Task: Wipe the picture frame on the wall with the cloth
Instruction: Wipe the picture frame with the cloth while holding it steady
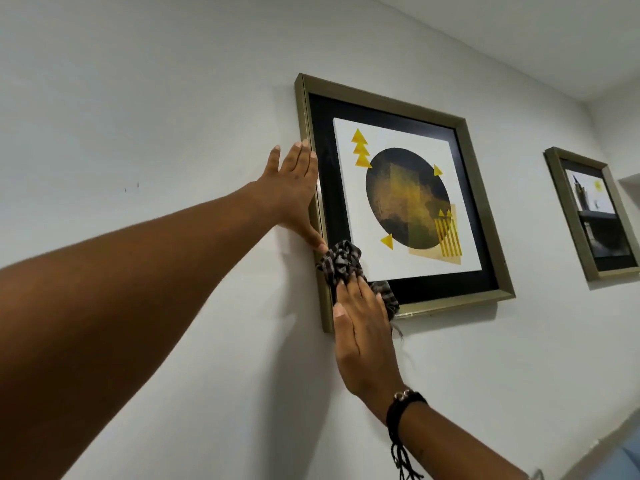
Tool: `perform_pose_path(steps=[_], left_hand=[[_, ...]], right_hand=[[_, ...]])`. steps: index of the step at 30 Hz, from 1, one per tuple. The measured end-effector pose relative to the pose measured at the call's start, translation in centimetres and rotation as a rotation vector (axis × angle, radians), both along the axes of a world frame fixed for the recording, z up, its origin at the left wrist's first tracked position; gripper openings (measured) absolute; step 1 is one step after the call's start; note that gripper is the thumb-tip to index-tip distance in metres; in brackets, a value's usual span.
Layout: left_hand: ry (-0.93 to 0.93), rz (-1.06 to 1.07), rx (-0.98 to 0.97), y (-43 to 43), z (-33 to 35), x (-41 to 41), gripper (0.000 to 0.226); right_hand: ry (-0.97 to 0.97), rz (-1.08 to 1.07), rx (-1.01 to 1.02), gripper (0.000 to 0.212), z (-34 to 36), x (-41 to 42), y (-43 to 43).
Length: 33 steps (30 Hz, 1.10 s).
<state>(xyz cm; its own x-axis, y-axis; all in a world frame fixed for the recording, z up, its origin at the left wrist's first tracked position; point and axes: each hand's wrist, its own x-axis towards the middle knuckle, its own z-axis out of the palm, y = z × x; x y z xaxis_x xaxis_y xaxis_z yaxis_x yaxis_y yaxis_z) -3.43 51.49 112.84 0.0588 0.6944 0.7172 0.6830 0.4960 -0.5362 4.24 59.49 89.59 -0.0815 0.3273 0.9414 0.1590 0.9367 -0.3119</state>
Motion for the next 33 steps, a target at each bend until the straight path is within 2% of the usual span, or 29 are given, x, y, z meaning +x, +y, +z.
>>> perform_pose_path(steps=[4, 7, 16, 23, 27, 30, 33], left_hand=[[0.013, -0.008, 0.014, 0.2, 0.1, -0.1, 0.154], [-0.004, -0.017, 0.010, 0.2, 0.1, -0.1, 0.159], [-0.044, 0.043, -0.017, -0.6, -0.5, 1.2, 0.158], [-0.103, 0.068, -0.059, -1.6, -0.9, 2.1, 0.155], [-0.096, 0.069, -0.064, -1.9, -1.0, 2.5, 0.152], [-0.082, 0.068, -0.055, -1.5, -0.9, 2.1, 0.151], [-0.067, 0.041, -0.037, -0.9, -0.3, 1.4, 0.152]], right_hand=[[-0.011, 0.043, 0.016, 0.058, 2.2, 0.3, 0.1], [-0.020, 0.062, 0.031, 0.060, 4.8, 0.3, 0.7], [0.062, 0.226, 0.013, 0.063, 16.1, 0.4, 0.9], [0.049, 0.189, -0.014, 0.075, 23.6, 0.6, 0.5], [0.053, 0.160, 0.005, 0.075, 23.4, 0.3, 0.3], [0.081, 0.159, 0.061, 0.064, 20.9, 0.2, 0.5], [0.119, 0.163, 0.054, 0.064, 17.8, 0.2, 0.4]])
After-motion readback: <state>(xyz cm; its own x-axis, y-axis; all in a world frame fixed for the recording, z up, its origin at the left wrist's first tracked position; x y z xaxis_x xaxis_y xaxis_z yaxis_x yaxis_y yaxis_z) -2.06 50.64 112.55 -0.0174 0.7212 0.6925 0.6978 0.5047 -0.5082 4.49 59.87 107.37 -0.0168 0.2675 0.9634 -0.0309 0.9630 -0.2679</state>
